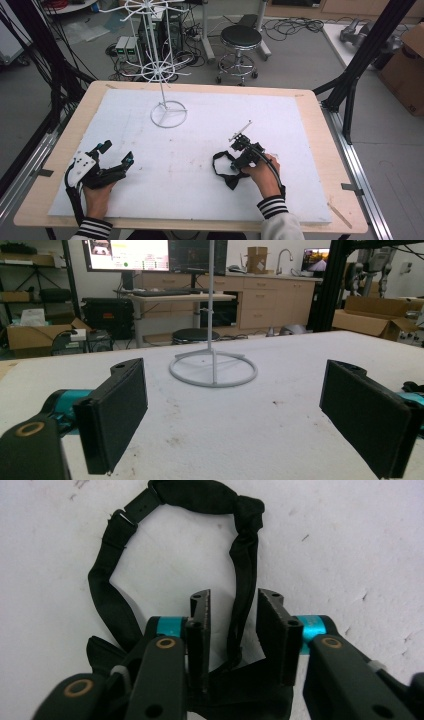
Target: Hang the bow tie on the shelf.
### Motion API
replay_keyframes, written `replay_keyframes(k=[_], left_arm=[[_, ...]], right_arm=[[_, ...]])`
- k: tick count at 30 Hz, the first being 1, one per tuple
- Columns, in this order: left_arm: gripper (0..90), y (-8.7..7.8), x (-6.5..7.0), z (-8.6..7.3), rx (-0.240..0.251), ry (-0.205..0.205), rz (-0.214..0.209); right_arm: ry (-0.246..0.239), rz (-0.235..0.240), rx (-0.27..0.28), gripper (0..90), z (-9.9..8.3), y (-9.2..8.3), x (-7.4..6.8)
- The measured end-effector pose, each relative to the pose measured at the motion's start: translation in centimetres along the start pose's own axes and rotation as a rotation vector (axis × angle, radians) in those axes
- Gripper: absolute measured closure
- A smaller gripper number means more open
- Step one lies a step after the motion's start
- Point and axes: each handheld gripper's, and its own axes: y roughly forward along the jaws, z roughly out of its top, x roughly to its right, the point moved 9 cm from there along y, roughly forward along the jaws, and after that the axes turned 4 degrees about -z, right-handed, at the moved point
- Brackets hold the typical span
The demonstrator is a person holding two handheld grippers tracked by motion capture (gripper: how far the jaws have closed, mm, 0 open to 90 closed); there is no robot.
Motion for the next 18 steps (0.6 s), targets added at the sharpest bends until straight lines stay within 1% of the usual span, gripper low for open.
replay_keyframes(k=[1, 2, 3, 4, 5, 11, 12, 14, 16, 18], left_arm=[[12.2, 0.01, 0.01, 0.00, 0.000, -0.001, -0.001], [12.2, 0.00, 0.01, 0.00, -0.001, -0.001, -0.001], [12.1, 0.01, 0.01, -0.01, -0.001, -0.001, -0.001], [12.1, 0.01, 0.01, 0.00, -0.001, -0.001, -0.001], [12.2, 0.01, 0.00, -0.01, -0.001, -0.002, -0.001], [12.2, 0.01, 0.01, -0.01, -0.001, -0.001, -0.001], [12.1, 0.01, 0.01, -0.01, -0.001, -0.001, -0.001], [12.1, 0.01, 0.01, -0.01, -0.001, -0.001, -0.001], [12.1, 0.02, 0.01, -0.01, -0.001, -0.001, 0.000], [12.1, 0.02, 0.02, -0.01, -0.001, -0.001, -0.001]], right_arm=[[0.000, 0.000, 0.000, 71.6, 0.00, 0.00, 0.00], [-0.001, -0.012, -0.005, 76.4, -0.05, 0.11, 0.00], [0.000, -0.019, -0.005, 78.9, -0.07, 0.14, 0.05], [0.000, -0.019, -0.005, 78.9, -0.07, 0.14, 0.05], [0.004, -0.019, -0.002, 85.5, -0.07, 0.10, 0.09], [0.016, -0.023, -0.002, 86.7, -0.10, 0.05, 0.02], [0.013, -0.027, 0.012, 86.7, -0.02, -0.03, 0.08], [0.013, -0.027, 0.020, 86.7, 0.04, -0.10, 0.09], [0.020, -0.015, 0.054, 86.8, 0.27, -0.46, 0.00], [0.022, -0.012, 0.064, 86.9, 0.35, -0.63, -0.04]])
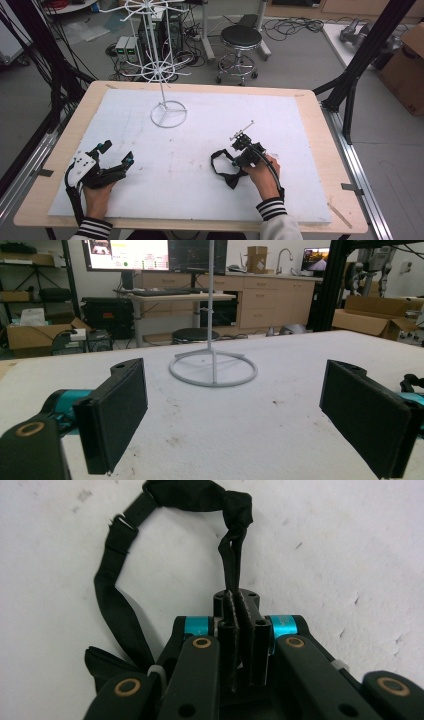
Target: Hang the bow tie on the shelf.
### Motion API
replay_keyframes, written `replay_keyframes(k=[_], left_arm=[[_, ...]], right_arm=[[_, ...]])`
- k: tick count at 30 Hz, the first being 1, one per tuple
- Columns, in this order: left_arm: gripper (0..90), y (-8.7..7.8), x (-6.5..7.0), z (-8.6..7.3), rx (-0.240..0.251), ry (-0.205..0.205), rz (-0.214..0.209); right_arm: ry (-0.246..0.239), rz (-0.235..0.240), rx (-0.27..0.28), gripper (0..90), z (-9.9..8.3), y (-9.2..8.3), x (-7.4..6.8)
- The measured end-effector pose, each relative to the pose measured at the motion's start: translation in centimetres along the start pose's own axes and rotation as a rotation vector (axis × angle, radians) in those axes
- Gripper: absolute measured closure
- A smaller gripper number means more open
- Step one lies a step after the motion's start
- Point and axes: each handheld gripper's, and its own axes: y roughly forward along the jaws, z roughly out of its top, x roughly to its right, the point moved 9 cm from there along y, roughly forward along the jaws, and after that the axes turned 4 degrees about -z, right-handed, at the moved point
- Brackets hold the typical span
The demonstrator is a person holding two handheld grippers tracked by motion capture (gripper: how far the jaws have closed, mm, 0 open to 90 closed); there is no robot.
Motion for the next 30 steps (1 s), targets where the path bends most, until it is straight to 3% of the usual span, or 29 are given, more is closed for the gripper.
replay_keyframes(k=[4, 11, 12, 14, 19, 22, 23, 27, 28, 30], left_arm=[[12.1, 0.0, 0.0, 0.0, -0.001, 0.001, 0.001], [12.1, 0.0, 0.0, 0.0, -0.001, 0.002, 0.002], [12.2, 0.0, 0.0, 0.0, -0.001, 0.003, 0.000], [12.2, 0.0, 0.0, 0.0, 0.002, 0.002, 0.000], [12.1, 0.0, 0.0, 0.0, 0.001, 0.002, 0.002], [12.2, 0.0, 0.0, 0.0, 0.002, 0.002, 0.002], [12.2, 0.0, 0.0, 0.0, 0.002, 0.002, 0.003], [12.2, 0.0, 0.0, 0.0, 0.002, 0.003, 0.002], [12.2, 0.0, 0.0, 0.0, 0.003, 0.003, 0.002], [12.2, 0.0, 0.0, 0.0, 0.002, 0.003, 0.000]], right_arm=[[0.011, 0.024, 0.061, 87.0, 0.5, -0.8, -0.2], [0.002, 0.035, 0.117, 87.6, 1.0, -1.2, -0.4], [-0.002, 0.056, 0.166, 87.6, 1.5, -1.6, -0.6], [0.001, 0.063, 0.186, 87.6, 1.7, -1.8, -0.7], [-0.003, 0.097, 0.335, 87.7, 3.0, -3.3, -1.2], [-0.018, 0.102, 0.414, 87.7, 3.7, -4.1, -1.3], [-0.018, 0.102, 0.414, 87.7, 3.7, -4.1, -1.3], [-0.027, 0.111, 0.530, 87.7, 4.6, -5.3, -1.6], [-0.030, 0.114, 0.579, 87.7, 5.0, -5.9, -1.8], [-0.031, 0.116, 0.600, 87.7, 5.2, -6.1, -1.9]])
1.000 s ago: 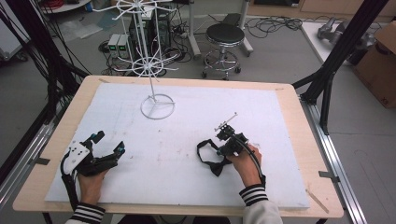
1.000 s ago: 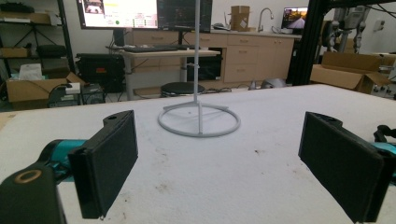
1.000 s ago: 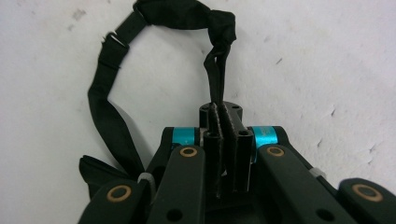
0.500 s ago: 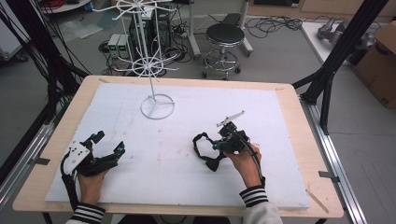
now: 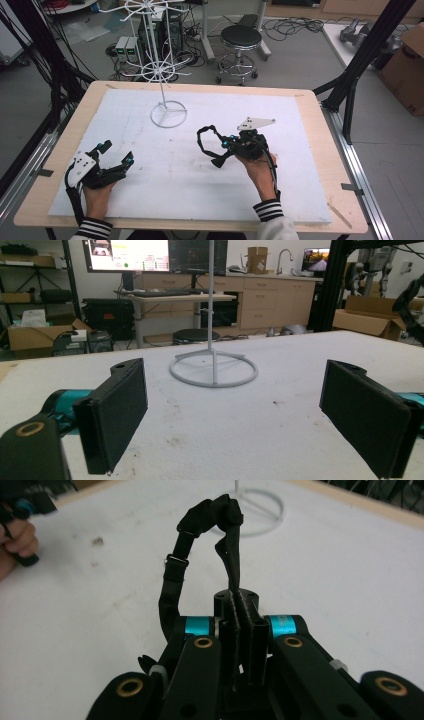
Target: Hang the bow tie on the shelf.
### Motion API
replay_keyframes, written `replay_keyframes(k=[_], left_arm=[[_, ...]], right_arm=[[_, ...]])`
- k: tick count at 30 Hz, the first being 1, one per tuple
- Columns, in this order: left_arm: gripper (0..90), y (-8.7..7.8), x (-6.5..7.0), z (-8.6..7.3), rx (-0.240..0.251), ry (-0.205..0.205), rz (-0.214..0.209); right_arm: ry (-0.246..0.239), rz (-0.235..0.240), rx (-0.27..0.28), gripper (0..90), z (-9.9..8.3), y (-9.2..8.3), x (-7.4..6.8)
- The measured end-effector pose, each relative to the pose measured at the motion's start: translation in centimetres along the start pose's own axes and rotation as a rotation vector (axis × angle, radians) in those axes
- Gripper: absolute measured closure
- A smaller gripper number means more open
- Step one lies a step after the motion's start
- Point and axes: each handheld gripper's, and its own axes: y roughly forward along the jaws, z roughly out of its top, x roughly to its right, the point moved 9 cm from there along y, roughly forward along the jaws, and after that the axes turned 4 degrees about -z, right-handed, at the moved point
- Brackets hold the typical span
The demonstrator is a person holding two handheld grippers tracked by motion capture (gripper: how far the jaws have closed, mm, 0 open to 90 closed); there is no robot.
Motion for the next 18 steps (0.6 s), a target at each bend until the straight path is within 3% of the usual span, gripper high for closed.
replay_keyframes(k=[1, 2, 6, 18], left_arm=[[12.2, 0.0, 0.0, 0.0, -0.001, 0.000, -0.001], [12.2, 0.0, 0.0, 0.0, -0.002, -0.001, 0.000], [12.2, 0.0, -0.1, 0.0, -0.006, -0.003, 0.001], [12.2, 0.1, -0.1, -0.1, -0.010, -0.003, 0.005]], right_arm=[[0.007, 0.007, 0.047, 87.7, 0.7, -0.1, -0.2], [0.007, 0.007, 0.047, 87.7, 0.7, -0.1, -0.2], [0.020, 0.016, 0.148, 87.7, 2.4, -0.6, -0.5], [0.004, 0.049, 0.276, 87.9, 6.5, -0.7, -1.3]])
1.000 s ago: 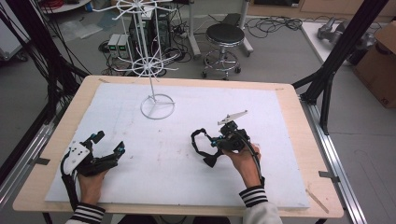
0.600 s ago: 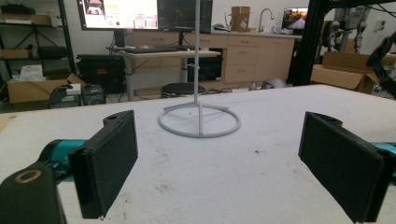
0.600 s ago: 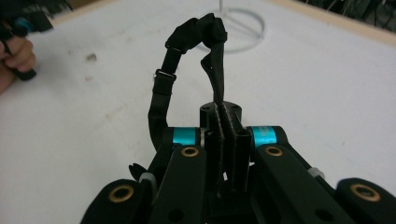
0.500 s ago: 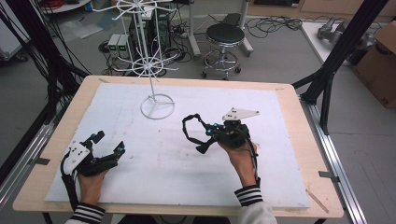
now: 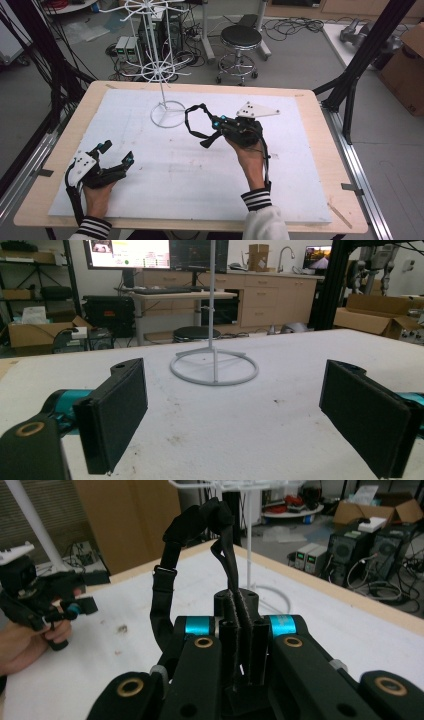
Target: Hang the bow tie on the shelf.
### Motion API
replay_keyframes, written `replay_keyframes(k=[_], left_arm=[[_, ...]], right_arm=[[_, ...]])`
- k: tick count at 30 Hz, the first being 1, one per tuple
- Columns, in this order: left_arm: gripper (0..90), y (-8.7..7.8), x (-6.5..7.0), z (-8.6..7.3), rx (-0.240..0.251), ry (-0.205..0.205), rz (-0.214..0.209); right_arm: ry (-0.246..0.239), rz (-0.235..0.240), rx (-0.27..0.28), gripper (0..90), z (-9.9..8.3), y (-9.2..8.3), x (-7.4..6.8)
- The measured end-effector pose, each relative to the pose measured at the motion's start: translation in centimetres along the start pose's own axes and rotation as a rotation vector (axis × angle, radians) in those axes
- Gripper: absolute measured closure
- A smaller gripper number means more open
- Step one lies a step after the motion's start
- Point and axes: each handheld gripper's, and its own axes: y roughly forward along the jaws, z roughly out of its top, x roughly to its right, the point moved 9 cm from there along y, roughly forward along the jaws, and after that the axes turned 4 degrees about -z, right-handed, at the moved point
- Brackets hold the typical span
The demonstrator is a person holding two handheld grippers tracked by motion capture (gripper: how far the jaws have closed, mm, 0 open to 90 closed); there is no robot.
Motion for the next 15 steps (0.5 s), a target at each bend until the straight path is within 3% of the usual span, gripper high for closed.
replay_keyframes(k=[15], left_arm=[[12.2, 0.0, 0.0, 0.0, 0.002, 0.001, 0.011]], right_arm=[[0.038, 0.012, 0.088, 87.9, 2.1, 2.1, 0.2]])
